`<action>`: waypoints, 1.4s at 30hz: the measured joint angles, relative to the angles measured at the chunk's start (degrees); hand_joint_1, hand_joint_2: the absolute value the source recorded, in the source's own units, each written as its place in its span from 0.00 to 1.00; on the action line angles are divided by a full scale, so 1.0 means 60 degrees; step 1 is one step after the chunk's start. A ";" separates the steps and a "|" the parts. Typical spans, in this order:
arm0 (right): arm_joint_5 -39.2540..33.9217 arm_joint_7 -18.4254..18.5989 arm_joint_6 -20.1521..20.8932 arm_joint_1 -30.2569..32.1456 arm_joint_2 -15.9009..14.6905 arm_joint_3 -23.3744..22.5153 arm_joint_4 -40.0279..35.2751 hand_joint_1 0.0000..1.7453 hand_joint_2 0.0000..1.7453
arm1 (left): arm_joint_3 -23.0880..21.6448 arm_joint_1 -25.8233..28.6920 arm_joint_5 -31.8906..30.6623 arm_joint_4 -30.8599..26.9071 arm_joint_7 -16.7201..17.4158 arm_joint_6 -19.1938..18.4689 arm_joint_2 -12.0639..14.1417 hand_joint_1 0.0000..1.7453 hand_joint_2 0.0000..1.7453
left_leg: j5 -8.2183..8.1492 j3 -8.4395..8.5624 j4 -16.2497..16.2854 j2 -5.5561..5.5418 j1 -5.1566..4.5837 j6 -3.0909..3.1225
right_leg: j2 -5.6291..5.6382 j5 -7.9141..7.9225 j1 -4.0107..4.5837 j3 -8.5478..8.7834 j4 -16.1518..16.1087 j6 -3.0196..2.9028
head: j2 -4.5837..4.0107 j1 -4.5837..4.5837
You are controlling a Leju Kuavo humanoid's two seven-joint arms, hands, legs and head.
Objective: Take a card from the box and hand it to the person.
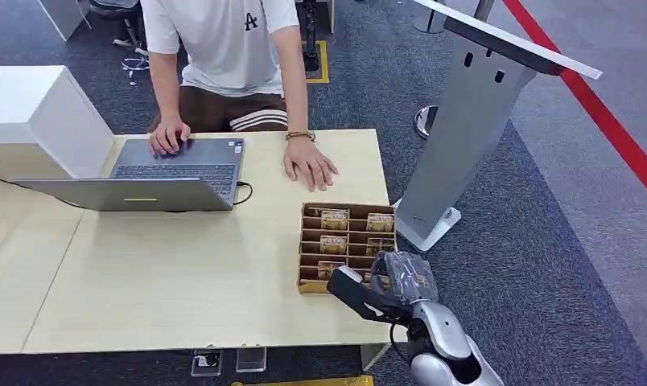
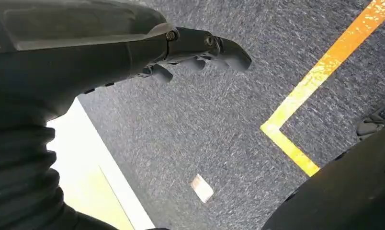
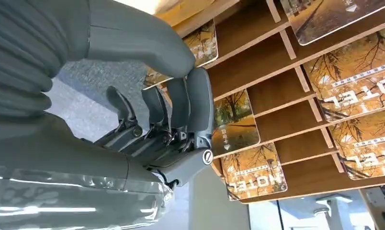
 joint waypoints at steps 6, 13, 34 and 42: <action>-0.0004 0.0000 0.0000 0.0010 -0.0004 0.0004 0.0018 0.60 1.00 | 0.0000 0.0001 -0.0015 0.0000 0.0000 -0.0015 0.0000 0.00 1.00 | 0.0000 0.0001 0.0000 0.0000 0.0000 0.0000 | 0.0000 0.0000 0.0000 0.0001 0.0000 0.0000 | 0.0000 0.0004; -0.0004 0.0000 0.0000 0.0009 0.0000 0.0004 0.0033 0.50 1.00 | -0.0007 -0.0001 -0.0033 0.0000 0.0000 -0.0062 0.0000 0.00 1.00 | 0.0000 0.0000 0.0000 0.0001 0.0000 0.0000 | 0.0000 0.0000 0.0000 0.0000 0.0000 0.0000 | 0.0000 -0.0004; -0.0036 -0.0011 -0.0022 0.0011 -0.0004 0.0000 0.0033 0.20 1.00 | -0.0062 -0.0002 -0.0120 0.0000 0.0000 -0.0084 0.0000 0.00 1.00 | 0.0000 0.0000 0.0000 0.0001 0.0000 0.0000 | 0.0000 0.0000 0.0000 -0.0001 0.0000 0.0000 | 0.0000 0.0004; -0.0113 -0.0084 -0.0065 0.0023 -0.0004 0.0000 0.0033 0.18 1.00 | -0.0073 -0.0002 -0.0138 0.0000 0.0000 -0.0087 0.0000 0.00 1.00 | 0.0000 0.0001 0.0000 0.0001 0.0000 0.0000 | 0.0000 0.0000 0.0000 -0.0001 0.0000 0.0000 | 0.0000 0.0004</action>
